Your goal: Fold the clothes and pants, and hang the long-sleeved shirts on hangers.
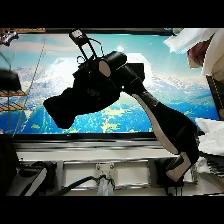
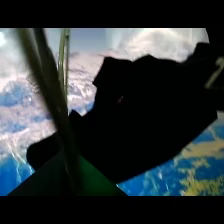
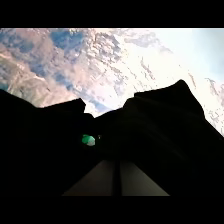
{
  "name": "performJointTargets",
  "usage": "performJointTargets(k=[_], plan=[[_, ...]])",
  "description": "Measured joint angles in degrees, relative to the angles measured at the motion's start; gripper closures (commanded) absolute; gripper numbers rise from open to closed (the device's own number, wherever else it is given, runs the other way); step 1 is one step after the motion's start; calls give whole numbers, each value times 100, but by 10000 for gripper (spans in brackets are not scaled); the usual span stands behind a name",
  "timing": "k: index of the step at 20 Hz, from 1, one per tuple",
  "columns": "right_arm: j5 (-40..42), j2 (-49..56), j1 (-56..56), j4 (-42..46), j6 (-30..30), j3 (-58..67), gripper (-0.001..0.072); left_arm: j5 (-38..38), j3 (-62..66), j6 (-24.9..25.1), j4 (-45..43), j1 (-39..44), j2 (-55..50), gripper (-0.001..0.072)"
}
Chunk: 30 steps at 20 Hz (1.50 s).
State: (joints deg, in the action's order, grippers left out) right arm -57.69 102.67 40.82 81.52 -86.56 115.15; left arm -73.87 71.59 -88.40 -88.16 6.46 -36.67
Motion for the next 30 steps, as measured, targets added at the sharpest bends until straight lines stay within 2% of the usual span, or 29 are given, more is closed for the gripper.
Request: performJointTargets(k=[4,6,9,13,18,24,30], plan=[[-356,-131,-13,153,-35,7,693,-691,-621,-212,162,387,1401,696],[-520,-157,-13,181,-35,7,693,-811,-831,96,605,457,1864,696],[-702,-175,-15,203,-35,7,693,-822,-1019,850,1147,501,2197,696],[-914,-181,-11,177,-35,7,693,-129,-1403,1926,1464,520,2330,698],[-1040,-181,-11,107,-35,7,693,769,-2107,2833,1910,522,2194,698],[-1058,-181,-11,81,-35,7,694,1445,-2345,3552,2208,522,1722,698],[-1071,-181,-11,74,-33,7,694,1725,-2380,4116,2258,522,1316,698]])
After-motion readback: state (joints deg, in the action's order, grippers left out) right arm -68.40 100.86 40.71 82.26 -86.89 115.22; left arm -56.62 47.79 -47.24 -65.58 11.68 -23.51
